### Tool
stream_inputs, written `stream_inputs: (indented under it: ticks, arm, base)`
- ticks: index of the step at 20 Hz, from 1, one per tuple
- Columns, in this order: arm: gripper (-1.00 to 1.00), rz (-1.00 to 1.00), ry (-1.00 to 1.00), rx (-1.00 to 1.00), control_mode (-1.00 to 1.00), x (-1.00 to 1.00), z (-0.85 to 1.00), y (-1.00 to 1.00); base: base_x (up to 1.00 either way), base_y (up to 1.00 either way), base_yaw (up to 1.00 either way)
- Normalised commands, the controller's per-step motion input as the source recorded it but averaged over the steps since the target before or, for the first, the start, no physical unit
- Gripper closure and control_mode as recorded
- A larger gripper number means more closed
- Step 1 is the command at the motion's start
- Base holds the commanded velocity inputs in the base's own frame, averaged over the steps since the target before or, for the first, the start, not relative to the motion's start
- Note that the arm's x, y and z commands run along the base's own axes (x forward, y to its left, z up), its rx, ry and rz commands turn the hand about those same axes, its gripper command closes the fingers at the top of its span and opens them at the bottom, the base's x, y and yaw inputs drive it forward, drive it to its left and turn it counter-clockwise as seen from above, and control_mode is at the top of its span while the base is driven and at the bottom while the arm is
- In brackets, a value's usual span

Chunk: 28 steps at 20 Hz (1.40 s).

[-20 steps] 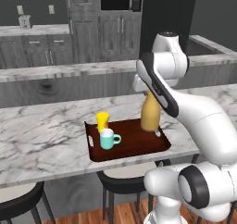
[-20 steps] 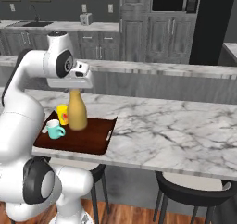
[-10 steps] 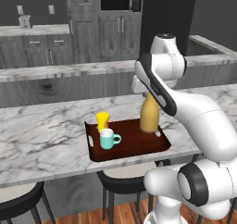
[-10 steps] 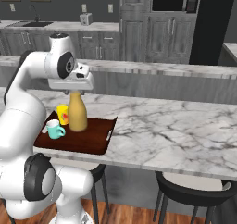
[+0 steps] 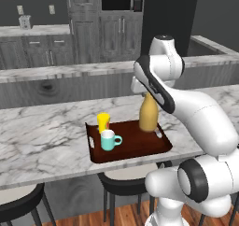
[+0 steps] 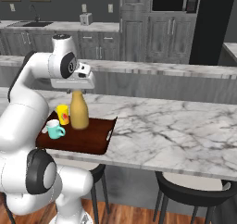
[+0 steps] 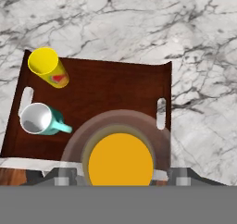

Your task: There is a tray on the dining counter. Grab the cup, mug, and pitcher and place them on the tray. The pitcher may be placed next to the tray if it cannot fit the tray.

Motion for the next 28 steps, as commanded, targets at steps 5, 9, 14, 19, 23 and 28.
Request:
stream_inputs:
  ticks: [5, 9, 14, 19, 23, 28]
  arm:
    - [1.00, 0.00, 0.00, 0.00, -1.00, 0.15, -0.11, 0.02]
    - [1.00, 0.00, 0.00, 0.00, -1.00, 0.06, -0.17, 0.01]
    - [1.00, 0.00, 0.00, 0.00, -1.00, 0.01, -0.16, 0.00]
    - [1.00, 0.00, 0.00, 0.00, -1.00, 0.00, -0.18, 0.00]
    - [1.00, 0.00, 0.00, 0.00, -1.00, 0.03, -0.20, 0.00]
    - [1.00, 0.00, 0.00, 0.00, -1.00, 0.04, -0.21, 0.00]
  base:
    - [0.00, 0.00, 0.00]
    - [0.00, 0.00, 0.00]
    - [0.00, 0.00, 0.00]
    - [0.00, 0.00, 0.00]
    - [0.00, 0.00, 0.00]
    - [0.00, 0.00, 0.00]
